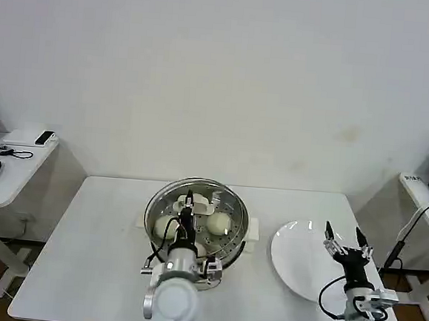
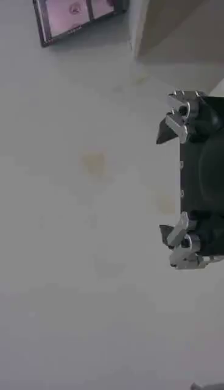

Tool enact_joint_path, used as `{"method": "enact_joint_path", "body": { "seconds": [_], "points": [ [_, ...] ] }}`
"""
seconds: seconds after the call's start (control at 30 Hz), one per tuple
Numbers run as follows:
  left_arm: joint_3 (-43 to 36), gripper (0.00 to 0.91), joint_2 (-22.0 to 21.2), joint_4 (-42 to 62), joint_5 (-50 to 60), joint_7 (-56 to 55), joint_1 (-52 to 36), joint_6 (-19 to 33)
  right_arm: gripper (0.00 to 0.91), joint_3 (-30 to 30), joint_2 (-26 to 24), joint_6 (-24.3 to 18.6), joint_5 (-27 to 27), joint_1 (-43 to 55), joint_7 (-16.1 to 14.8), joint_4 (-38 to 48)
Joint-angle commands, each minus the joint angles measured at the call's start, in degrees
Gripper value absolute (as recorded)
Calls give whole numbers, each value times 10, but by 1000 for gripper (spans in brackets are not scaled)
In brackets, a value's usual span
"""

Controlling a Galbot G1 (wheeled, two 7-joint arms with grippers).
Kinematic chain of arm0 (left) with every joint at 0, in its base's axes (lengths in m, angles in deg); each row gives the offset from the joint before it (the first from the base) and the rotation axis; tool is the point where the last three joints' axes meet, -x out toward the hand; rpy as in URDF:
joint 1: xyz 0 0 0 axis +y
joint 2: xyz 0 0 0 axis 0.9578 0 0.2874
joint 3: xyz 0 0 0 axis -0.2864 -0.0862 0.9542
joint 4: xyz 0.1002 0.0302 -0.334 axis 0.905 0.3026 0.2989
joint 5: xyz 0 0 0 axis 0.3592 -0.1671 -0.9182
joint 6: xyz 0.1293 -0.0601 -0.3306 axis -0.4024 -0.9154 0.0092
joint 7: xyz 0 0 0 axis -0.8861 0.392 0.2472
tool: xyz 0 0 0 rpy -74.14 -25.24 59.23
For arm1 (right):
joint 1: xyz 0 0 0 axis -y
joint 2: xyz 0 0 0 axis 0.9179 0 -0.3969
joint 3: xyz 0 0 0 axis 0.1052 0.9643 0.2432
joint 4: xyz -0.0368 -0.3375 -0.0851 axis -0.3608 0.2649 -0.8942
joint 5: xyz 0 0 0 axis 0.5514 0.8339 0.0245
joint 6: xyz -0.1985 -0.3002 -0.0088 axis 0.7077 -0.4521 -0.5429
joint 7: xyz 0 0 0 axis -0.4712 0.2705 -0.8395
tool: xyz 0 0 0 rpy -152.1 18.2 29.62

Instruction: Take steamed baozi put them in steamer then cover it.

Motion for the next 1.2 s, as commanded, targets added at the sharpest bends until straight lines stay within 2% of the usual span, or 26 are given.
{"method": "enact_joint_path", "body": {
  "seconds": [0.03,1.03,1.07,1.1,1.2],
  "points": [
    [-4,0,-5,3,1,-1,1,0,907,0,0,-1,3,0,0,3],
    [0,0,-5,15,2,-11,6,17,907,-1,-1,-7,7,0,-1,8],
    [0,60,-5,14,1,-5,7,19,907,-1,-1,-7,7,-1,-1,8],
    [0,907,-4,12,0,-2,8,21,907,-1,-1,-7,7,-1,-1,8],
    [0,907,-3,9,-1,3,9,24,907,-1,-1,-7,7,-1,-1,8]
  ]
}}
